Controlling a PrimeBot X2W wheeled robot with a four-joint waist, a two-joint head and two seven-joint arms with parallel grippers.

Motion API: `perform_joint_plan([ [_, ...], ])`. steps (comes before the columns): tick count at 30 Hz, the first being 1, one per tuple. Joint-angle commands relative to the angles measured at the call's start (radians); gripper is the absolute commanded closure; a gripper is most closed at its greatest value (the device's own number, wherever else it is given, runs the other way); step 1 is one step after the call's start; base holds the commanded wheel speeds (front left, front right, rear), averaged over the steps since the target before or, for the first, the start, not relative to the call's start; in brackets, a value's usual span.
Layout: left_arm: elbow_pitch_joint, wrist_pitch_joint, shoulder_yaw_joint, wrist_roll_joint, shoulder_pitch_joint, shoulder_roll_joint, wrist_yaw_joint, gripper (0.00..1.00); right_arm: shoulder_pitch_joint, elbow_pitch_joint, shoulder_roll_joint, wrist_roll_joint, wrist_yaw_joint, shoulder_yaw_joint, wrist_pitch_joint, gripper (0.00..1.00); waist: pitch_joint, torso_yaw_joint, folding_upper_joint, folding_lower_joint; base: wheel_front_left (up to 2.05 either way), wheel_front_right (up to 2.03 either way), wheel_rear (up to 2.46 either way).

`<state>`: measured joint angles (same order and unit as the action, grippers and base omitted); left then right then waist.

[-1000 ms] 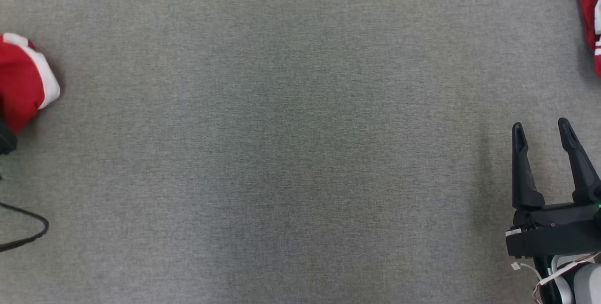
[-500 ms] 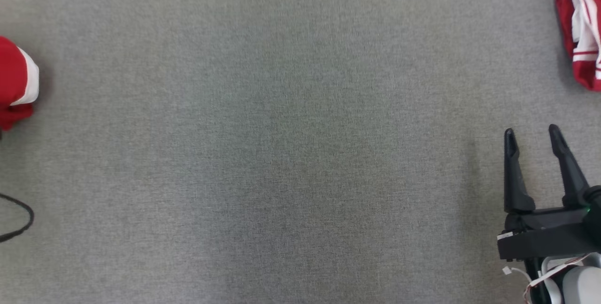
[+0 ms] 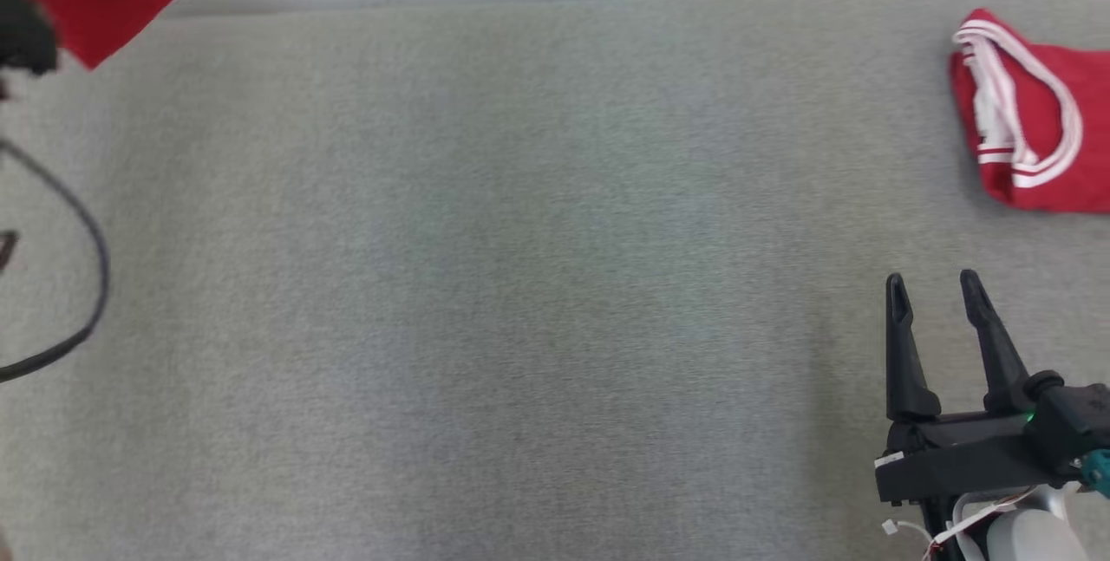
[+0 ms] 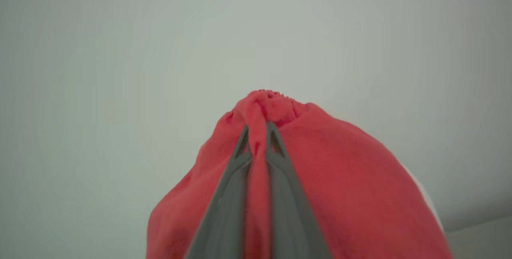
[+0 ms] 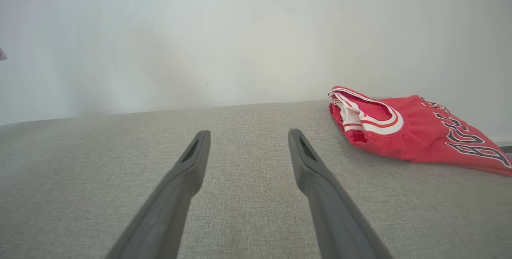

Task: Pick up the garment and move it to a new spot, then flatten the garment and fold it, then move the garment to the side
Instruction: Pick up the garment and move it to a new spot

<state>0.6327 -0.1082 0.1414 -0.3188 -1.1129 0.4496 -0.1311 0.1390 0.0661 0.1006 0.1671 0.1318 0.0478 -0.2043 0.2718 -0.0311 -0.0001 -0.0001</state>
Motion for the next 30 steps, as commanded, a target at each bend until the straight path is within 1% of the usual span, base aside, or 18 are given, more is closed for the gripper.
perform_joint_plan([
  [1,-0.014,0.007,0.005,-0.011,-0.009,-0.011,0.001,1.00,-0.009,0.007,-0.004,0.005,-0.003,0.001,-0.007,0.00,-0.028,-0.037,0.0001,0.0001,0.00,0.00,0.00],
  [3,-0.081,0.039,0.025,-0.013,-0.016,-0.032,0.002,1.00,-0.007,0.024,-0.011,0.009,-0.003,-0.004,-0.018,0.00,-0.036,-0.065,0.0001,0.0001,0.00,0.00,0.00],
  [8,-0.208,0.105,0.082,-0.023,0.001,-0.117,0.007,1.00,0.001,0.065,-0.025,0.023,-0.003,-0.008,-0.038,0.00,-0.047,-0.148,0.0001,0.0001,0.00,0.00,0.00],
  [12,-0.253,0.125,0.129,-0.036,0.034,-0.196,0.020,1.00,0.004,0.089,-0.034,0.023,-0.003,-0.013,-0.050,0.00,-0.052,-0.213,0.0001,0.0001,0.00,0.00,0.00],
  [14,-0.259,0.129,0.152,-0.047,0.057,-0.240,0.027,1.00,0.001,0.095,-0.036,0.023,-0.003,-0.009,-0.053,0.00,-0.053,-0.238,0.0001,0.0001,0.00,0.00,0.00],
  [15,-0.258,0.120,0.172,-0.052,0.087,-0.276,0.034,1.00,0.000,0.100,-0.038,0.024,-0.003,-0.008,-0.055,0.00,-0.055,-0.257,0.0001,0.0001,0.00,0.00,0.00],
  [16,-0.253,0.116,0.179,-0.056,0.101,-0.289,0.034,1.00,-0.001,0.100,-0.039,0.024,-0.003,-0.008,-0.057,0.00,-0.055,-0.264,0.0001,0.0001,0.00,0.00,0.00],
  [19,-0.237,0.101,0.207,-0.065,0.161,-0.324,0.040,1.00,-0.010,0.104,-0.040,0.024,-0.003,-0.003,-0.060,0.00,-0.056,-0.273,0.0001,0.0001,0.00,0.00,0.00],
  [23,-0.210,0.077,0.235,-0.086,0.261,-0.351,0.042,1.00,-0.019,0.110,-0.042,0.022,-0.003,0.004,-0.060,0.00,-0.059,-0.264,0.0001,0.0001,0.00,0.00,0.00],
  [27,-0.172,0.045,0.261,-0.106,0.383,-0.369,0.053,1.00,-0.020,0.118,-0.043,0.019,-0.003,0.000,-0.060,0.00,-0.063,-0.240,0.0001,0.0001,0.00,0.00,0.00],
  [30,-0.144,0.015,0.270,-0.112,0.469,-0.373,0.071,1.00,-0.015,0.123,-0.043,0.017,-0.003,-0.010,-0.061,0.00,-0.066,-0.226,0.0001,0.0001,0.00,0.00,0.00],
])
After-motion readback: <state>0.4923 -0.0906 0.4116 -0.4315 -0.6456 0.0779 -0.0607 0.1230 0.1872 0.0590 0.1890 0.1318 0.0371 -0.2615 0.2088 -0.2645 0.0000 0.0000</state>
